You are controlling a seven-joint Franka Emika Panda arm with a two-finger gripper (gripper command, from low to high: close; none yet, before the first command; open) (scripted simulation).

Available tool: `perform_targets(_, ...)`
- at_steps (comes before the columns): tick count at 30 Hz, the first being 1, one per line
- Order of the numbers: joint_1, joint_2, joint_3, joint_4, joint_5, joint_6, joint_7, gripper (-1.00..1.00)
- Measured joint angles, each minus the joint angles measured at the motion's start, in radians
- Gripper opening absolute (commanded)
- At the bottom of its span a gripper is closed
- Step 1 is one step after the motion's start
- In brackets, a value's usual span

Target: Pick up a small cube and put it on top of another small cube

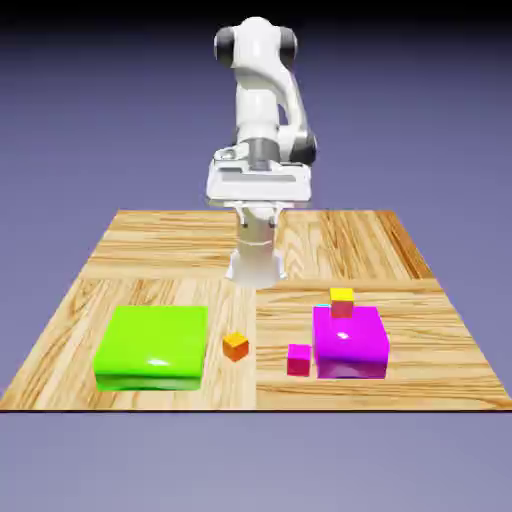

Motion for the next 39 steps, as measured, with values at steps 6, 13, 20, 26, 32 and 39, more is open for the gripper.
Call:
perform_targets(6, 0.019, 0.217, 0.003, 0.120, -0.099, -0.242, -0.049, 0.00)
perform_targets(13, 0.042, 0.471, 0.006, 0.259, -0.214, -0.523, -0.105, 0.00)
perform_targets(20, 0.063, 0.725, 0.009, 0.399, -0.329, -0.805, -0.162, 0.00)
perform_targets(26, 0.081, 0.942, 0.012, 0.519, -0.427, -1.047, -0.210, 0.00)
perform_targets(32, 0.060, 1.037, -0.024, 0.458, -0.490, -0.893, -0.165, -1.00)
perform_targets(39, 0.056, 0.924, 0.060, 0.533, -0.361, -1.080, -0.150, -1.00)
